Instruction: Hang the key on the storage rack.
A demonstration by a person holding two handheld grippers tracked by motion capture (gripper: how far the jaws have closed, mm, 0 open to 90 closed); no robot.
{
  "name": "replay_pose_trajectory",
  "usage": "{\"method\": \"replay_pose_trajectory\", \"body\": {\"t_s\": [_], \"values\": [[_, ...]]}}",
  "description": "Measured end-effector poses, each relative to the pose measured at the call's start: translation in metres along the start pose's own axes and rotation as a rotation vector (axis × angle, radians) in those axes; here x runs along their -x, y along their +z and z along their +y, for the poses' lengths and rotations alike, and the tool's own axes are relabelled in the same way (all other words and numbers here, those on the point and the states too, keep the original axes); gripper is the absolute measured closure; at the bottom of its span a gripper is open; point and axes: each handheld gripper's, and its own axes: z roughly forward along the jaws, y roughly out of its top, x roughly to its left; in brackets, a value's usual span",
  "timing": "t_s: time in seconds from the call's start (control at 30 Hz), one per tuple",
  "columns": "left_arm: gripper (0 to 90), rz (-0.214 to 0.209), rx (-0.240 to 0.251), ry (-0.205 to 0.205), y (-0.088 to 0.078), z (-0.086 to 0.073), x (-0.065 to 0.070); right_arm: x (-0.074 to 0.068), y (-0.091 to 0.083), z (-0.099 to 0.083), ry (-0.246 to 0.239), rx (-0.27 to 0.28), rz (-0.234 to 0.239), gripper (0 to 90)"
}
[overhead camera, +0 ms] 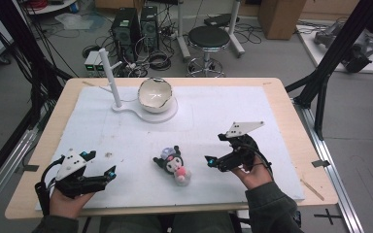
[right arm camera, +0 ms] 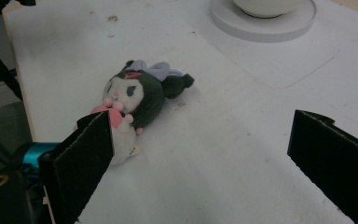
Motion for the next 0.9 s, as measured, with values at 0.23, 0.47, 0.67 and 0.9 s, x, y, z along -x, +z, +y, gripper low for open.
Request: {"method": "replay_pose_trajectory", "body": {"t_s": [0.23, 0.47, 0.67, 0.9], "values": [[16.9, 0.001, 0.001, 0.001, 0.0, 0.0, 0.0, -0.006, 0.008, 0.009, -0.017, -0.011, 0.019, 6.0], [17.0, 0.0, -0.001, 0.002, 0.0, 0.0, 0.0, -0.011, 0.014, 0.015, -0.02, -0.025, 0.039, 6.2], [16.9, 0.002, -0.001, 0.003, 0.0, 0.0, 0.0, -0.015, 0.02, 0.021, -0.031, -0.024, 0.068, 7.6], [17.0, 0.002, 0.0, 0.004, 0.0, 0.0, 0.0, -0.023, 0.031, 0.028, -0.056, -0.052, 0.089, 13.6]]}}
